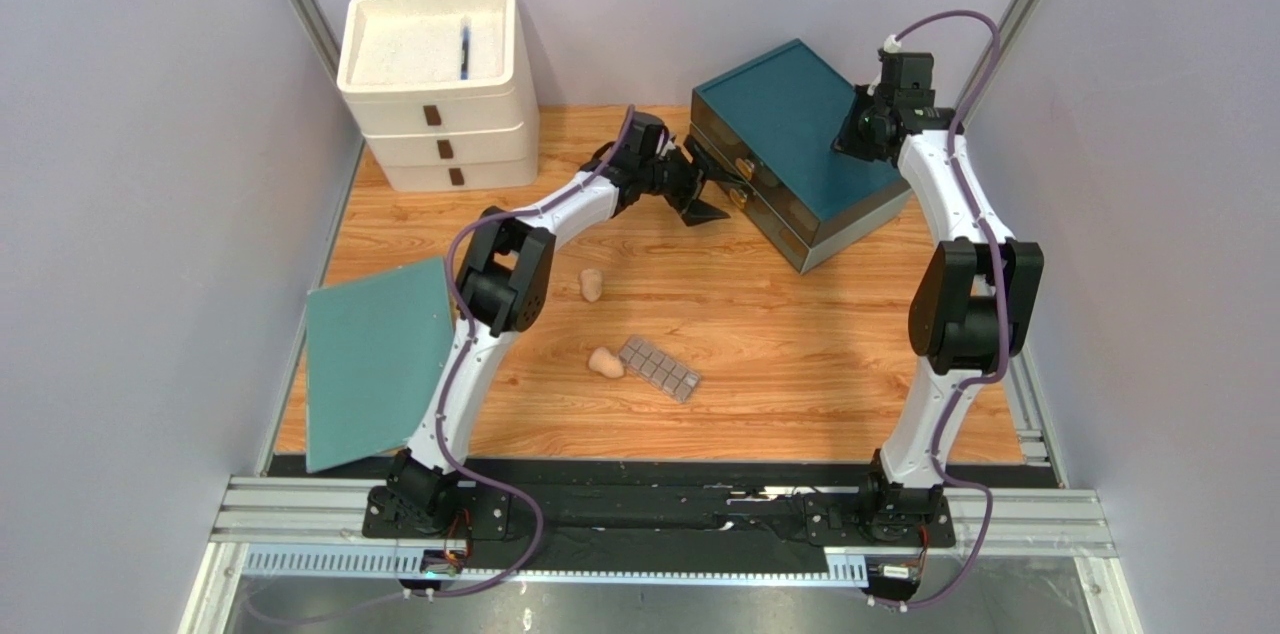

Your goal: Organize the makeup

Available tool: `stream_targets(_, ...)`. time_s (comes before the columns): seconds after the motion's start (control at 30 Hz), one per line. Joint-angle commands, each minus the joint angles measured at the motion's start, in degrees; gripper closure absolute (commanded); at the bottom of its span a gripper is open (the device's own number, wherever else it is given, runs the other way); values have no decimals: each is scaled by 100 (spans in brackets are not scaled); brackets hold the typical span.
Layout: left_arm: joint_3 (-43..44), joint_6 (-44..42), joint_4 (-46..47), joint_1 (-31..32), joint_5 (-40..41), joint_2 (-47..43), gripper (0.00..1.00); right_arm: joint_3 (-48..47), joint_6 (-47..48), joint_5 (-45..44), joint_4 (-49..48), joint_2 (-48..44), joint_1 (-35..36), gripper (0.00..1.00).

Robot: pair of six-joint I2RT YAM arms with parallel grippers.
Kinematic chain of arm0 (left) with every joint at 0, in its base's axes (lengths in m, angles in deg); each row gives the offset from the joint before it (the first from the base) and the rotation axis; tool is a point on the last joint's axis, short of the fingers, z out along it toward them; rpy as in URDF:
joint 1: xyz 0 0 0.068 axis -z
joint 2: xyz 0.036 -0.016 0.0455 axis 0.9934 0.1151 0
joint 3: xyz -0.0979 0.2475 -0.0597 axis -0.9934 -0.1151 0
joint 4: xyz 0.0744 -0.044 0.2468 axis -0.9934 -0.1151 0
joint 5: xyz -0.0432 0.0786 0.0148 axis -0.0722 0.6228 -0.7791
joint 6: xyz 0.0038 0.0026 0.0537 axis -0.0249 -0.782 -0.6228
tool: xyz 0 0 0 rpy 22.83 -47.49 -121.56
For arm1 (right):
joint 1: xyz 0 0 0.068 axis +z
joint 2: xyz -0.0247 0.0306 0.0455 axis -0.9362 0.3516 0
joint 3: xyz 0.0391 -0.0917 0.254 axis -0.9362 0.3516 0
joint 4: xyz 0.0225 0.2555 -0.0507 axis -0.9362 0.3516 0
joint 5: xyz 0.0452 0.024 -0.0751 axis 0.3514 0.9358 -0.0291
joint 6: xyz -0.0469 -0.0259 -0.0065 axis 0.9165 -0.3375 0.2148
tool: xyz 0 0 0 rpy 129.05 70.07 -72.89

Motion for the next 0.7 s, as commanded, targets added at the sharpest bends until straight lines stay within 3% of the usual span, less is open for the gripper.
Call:
stream_targets(0.0, 345, 153, -101, 48, -17, 202, 29, 274, 54, 148, 525, 102, -28, 100)
stream_targets(0.13, 345, 232, -110, 48, 88, 290, 39, 292, 54, 201, 533, 128, -28, 100)
stream_targets(0.43, 660, 250, 13, 39, 317, 589, 41, 406, 124, 236, 551, 111, -28, 100)
stream_targets(0.67, 1188, 75, -689, 48, 580, 853, 45, 503, 151, 245, 542, 102, -37, 100)
